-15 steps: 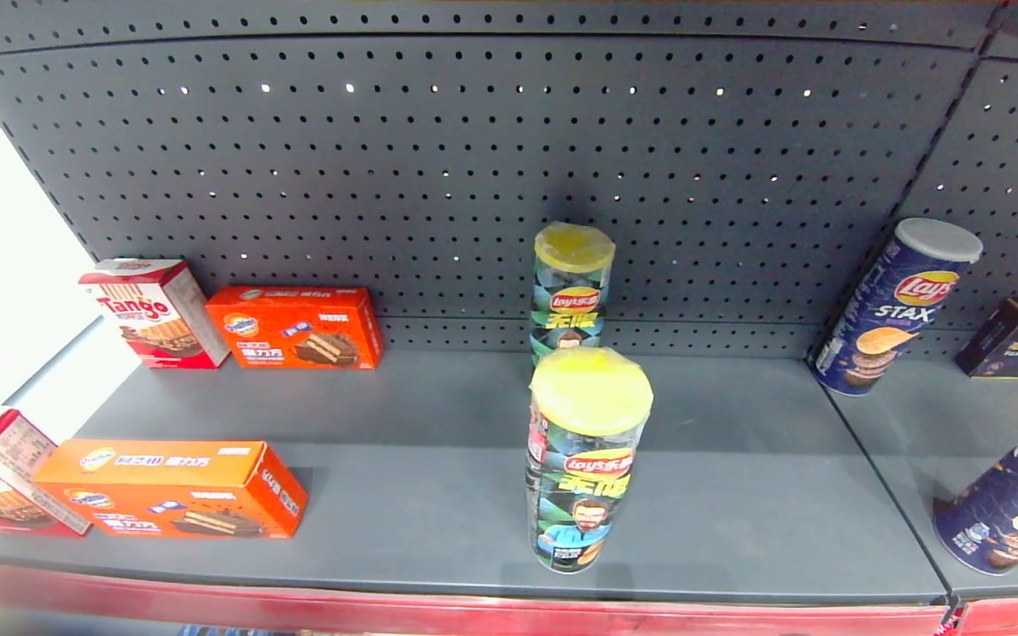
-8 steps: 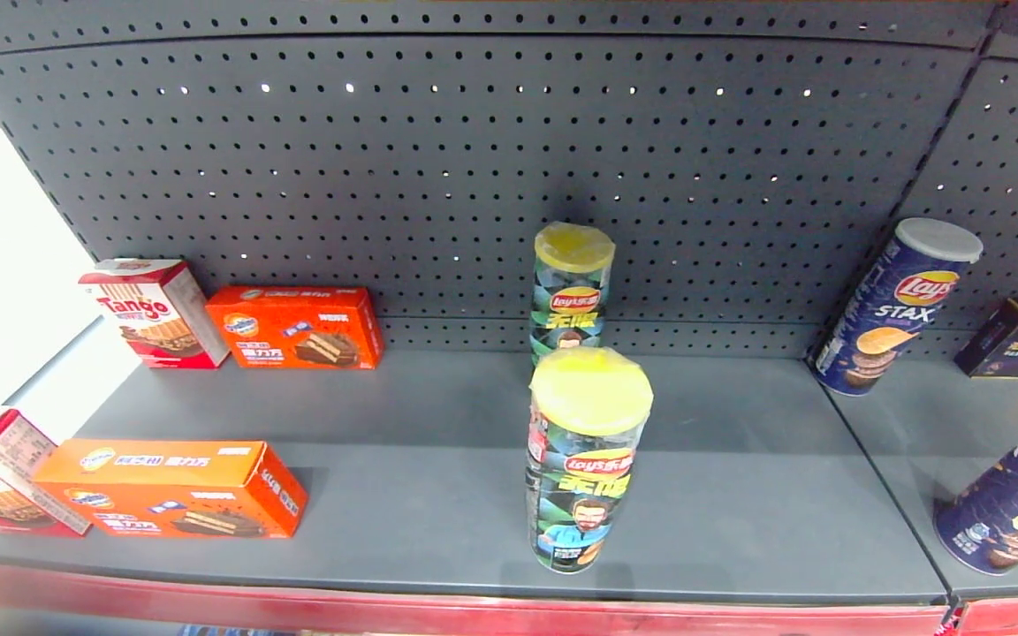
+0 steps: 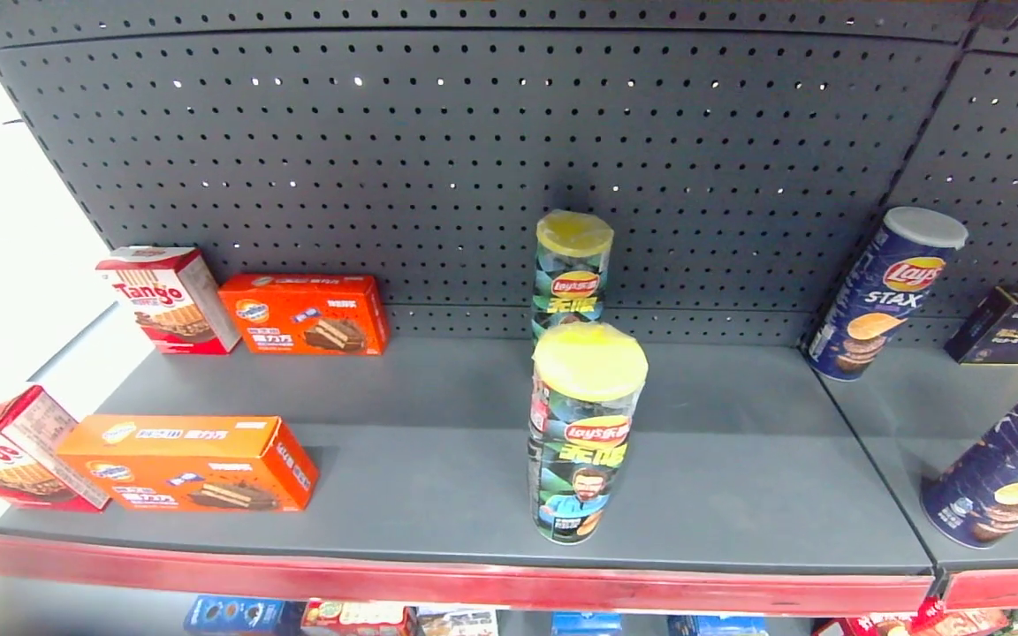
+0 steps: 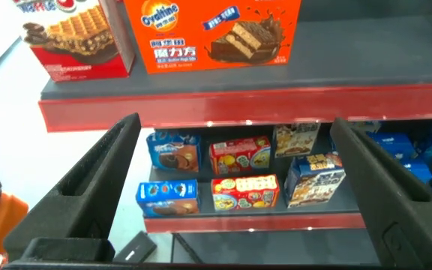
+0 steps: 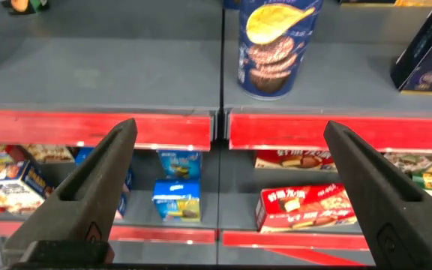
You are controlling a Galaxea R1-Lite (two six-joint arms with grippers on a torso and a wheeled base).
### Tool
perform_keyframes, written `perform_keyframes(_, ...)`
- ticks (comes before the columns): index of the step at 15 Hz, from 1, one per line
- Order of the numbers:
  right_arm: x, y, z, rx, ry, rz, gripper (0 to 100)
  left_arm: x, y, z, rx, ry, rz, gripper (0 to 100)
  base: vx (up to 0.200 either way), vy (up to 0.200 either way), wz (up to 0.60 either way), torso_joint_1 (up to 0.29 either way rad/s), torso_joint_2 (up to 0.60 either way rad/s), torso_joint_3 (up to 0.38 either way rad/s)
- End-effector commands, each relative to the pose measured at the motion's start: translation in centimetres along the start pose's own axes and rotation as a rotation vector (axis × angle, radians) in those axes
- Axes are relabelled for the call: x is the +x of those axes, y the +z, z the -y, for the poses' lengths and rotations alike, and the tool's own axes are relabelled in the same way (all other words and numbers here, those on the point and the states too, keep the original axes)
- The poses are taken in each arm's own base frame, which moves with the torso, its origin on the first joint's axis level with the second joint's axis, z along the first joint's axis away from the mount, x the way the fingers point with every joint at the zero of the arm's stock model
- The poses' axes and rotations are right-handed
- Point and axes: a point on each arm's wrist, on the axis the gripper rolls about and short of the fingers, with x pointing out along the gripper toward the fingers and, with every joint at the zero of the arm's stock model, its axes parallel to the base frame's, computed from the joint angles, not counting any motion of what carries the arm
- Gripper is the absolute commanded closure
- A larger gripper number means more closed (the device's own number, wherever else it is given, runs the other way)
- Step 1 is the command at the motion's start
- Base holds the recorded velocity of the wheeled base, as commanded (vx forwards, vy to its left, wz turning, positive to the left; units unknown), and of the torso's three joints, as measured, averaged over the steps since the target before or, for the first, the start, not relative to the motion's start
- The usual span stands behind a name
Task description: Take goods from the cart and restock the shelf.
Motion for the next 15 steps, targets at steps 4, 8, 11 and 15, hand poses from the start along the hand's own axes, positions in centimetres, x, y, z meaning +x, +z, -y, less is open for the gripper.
perform_keyframes(4, 0.01, 0.01, 0.00, 0.000, 0.001, -0.001, 0, 0.01, 0.01, 0.00, -0.005, 0.002, 0.000, 0, 0.000, 0.000, 0.00, 0.000, 0.00, 0.000)
perform_keyframes(8, 0.01, 0.01, 0.00, 0.000, 0.001, -0.001, 0, 0.01, 0.01, 0.00, -0.005, 0.002, 0.000, 0, 0.000, 0.000, 0.00, 0.000, 0.00, 0.000)
perform_keyframes(11, 0.01, 0.01, 0.00, -0.002, -0.001, -0.001, 0, 0.01, 0.01, 0.00, -0.005, 0.002, 0.000, 0, 0.000, 0.000, 0.00, 0.000, 0.00, 0.000)
perform_keyframes(15, 0.01, 0.01, 0.00, -0.002, 0.002, -0.001, 0, 0.01, 0.01, 0.00, -0.005, 0.002, 0.000, 0, 0.000, 0.000, 0.00, 0.000, 0.00, 0.000)
